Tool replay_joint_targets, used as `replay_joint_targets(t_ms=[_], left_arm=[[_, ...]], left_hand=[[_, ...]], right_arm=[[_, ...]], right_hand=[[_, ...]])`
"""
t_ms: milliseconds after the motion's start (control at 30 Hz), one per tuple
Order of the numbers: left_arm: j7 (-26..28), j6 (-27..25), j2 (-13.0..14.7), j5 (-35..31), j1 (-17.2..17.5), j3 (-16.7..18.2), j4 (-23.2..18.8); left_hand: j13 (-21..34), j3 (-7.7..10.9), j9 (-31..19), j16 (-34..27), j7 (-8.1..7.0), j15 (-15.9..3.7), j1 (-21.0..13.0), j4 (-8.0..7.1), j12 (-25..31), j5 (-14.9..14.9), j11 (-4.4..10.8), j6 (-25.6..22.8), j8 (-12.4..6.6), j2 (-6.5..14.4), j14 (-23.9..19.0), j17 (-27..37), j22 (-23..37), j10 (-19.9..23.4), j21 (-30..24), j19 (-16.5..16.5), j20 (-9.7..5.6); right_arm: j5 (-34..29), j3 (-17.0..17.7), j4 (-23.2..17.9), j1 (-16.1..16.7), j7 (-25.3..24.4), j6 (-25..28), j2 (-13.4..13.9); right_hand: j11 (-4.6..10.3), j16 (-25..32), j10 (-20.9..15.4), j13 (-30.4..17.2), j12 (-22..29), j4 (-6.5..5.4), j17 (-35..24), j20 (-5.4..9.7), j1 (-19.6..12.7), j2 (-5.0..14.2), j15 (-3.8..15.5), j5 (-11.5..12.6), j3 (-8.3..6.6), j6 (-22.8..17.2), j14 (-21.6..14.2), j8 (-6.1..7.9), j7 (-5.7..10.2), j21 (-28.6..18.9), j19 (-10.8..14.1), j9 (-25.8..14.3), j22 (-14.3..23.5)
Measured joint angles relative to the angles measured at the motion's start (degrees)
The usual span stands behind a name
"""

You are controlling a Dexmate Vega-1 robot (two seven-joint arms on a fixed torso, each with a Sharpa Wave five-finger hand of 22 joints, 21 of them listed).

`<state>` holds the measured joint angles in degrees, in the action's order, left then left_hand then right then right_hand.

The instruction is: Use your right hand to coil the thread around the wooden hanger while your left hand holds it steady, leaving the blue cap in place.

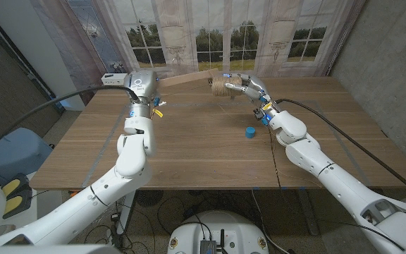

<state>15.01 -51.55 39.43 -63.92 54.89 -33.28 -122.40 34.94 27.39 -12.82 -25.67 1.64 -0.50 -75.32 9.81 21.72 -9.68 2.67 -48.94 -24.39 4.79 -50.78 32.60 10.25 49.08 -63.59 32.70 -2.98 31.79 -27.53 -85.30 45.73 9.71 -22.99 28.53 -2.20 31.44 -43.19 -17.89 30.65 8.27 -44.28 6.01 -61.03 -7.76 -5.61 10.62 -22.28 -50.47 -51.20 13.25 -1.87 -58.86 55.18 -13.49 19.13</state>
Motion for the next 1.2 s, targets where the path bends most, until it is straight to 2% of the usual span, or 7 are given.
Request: replay_joint_targets(t_ms=[300, 567, 767, 800, 933, 1133, 1200], left_arm=[[6.9, 3.1, -2.7, 0.0, -2.1, -0.8, 3.2], [13.5, 8.0, -4.3, 4.2, -2.6, -0.2, 5.1], [19.8, 13.7, -4.8, 9.9, -2.6, 0.2, 5.6], [20.7, 14.8, -5.9, 10.8, -2.6, 1.6, 7.2], [24.7, 20.7, -6.9, 16.6, -2.6, 2.8, 8.8], [26.1, 27.0, -7.5, 23.6, -3.0, 4.3, 10.0], [26.0, 27.9, -7.4, 24.8, -3.2, 4.8, 10.0]], left_hand=[[0.0, 0.0, 0.0, 0.0, 0.0, 0.0, 0.0, 0.0, -0.1, 0.0, 0.0, 0.0, 0.01, 0.0, 0.0, 0.2, 0.0, 0.0, -0.1, 0.0, 0.0], [0.0, 0.18, 0.0, 0.2, 0.0, 0.0, 0.0, 0.18, -0.1, 0.2, 0.01, 0.0, 0.07, 0.0, 0.0, 0.2, 0.0, 0.0, -0.5, -0.2, -0.02], [0.0, 0.25, 0.0, 0.2, 0.0, 0.0, 0.0, 0.25, -0.3, 0.2, 0.01, 0.0, 0.17, 0.0, 0.0, 0.5, 0.0, 0.0, -0.6, -0.2, -0.01], [0.0, 0.25, -0.1, 0.2, 0.0, 0.0, 0.0, 0.25, -0.3, 0.2, 0.01, 0.0, 0.23, 0.0, 0.0, 0.4, 0.0, 0.0, -0.8, -0.2, -0.01], [-0.1, 0.41, -0.3, 0.5, 0.0, 0.01, 0.0, 0.41, -0.6, 0.3, 0.23, 0.0, 0.34, 0.0, 0.0, 0.3, -0.1, 0.2, -0.9, -0.2, -0.01], [0.0, 0.42, -0.3, 0.8, -0.27, 0.09, 0.0, 0.42, -0.7, 0.1, 0.0, -0.3, 0.54, 0.0, -0.1, 0.3, -0.1, 0.6, -0.9, -0.5, -0.09], [0.1, 0.64, -0.3, 0.9, -0.24, 0.36, 0.0, 0.64, -0.7, 0.1, 0.21, -0.6, 0.6, 0.0, -1.6, 0.1, -0.1, 0.9, -1.3, -0.5, -0.09]], right_arm=[[1.4, 1.1, -1.7, 2.0, 0.5, 1.5, 2.1], [1.9, 1.6, -3.2, 3.1, 0.5, 2.8, 3.7], [1.9, 1.7, -4.1, 3.5, 0.5, 3.1, 4.8], [1.9, 1.7, -4.3, 3.5, 0.5, 4.1, 5.0], [1.6, 1.9, -5.2, 3.8, 0.4, 5.0, 5.8], [1.2, 2.4, -6.7, 4.6, -0.6, 6.0, 6.9], [1.0, 2.5, -6.9, 4.8, -1.1, 6.1, 7.0]], right_hand=[[-0.01, -0.5, 0.0, 0.0, 0.0, -0.01, -0.3, -0.13, 0.0, 0.0, 0.0, 0.0, -0.01, 0.0, 0.0, -0.05, 0.0, -0.6, -0.1, -0.3, -0.3], [-0.1, -0.6, 0.1, 0.0, 0.0, -0.23, -0.4, -0.22, 0.0, 0.0, 0.0, 0.0, -0.23, 0.0, 0.0, -0.44, -0.01, -1.0, -0.2, -0.3, -0.5], [-0.1, -1.0, 0.1, 0.0, 0.1, -0.23, -0.5, -0.22, -0.3, -0.29, 0.0, -0.1, -0.24, -0.3, 0.0, -0.49, -0.3, -1.4, -0.2, -0.3, -0.7], [-0.21, -1.0, 0.2, 0.0, 0.9, -0.23, -0.6, -0.22, -0.3, -0.29, 0.0, -0.1, -0.23, -0.3, 0.0, -0.49, -0.3, -1.4, -0.2, -0.3, -0.8], [-0.3, -1.0, 0.3, 0.0, 1.0, -0.23, -0.6, -0.23, -0.3, -0.29, 0.0, -0.2, -0.23, -0.3, 0.0, -0.49, -0.31, -1.7, -0.2, -0.3, -0.8], [-0.3, -1.4, 0.3, 0.0, 1.0, -0.23, -0.8, -0.23, -0.3, -0.29, -0.01, -0.2, -0.23, -0.3, 0.0, -0.5, -0.31, -2.0, -0.2, -0.2, -1.1], [-0.3, -1.4, 0.3, 0.0, 1.1, -0.23, -0.9, -0.23, -0.3, -0.29, 0.0, -0.2, -0.23, -0.3, 0.0, -0.5, -0.31, -2.2, -0.2, -0.2, -1.1]])
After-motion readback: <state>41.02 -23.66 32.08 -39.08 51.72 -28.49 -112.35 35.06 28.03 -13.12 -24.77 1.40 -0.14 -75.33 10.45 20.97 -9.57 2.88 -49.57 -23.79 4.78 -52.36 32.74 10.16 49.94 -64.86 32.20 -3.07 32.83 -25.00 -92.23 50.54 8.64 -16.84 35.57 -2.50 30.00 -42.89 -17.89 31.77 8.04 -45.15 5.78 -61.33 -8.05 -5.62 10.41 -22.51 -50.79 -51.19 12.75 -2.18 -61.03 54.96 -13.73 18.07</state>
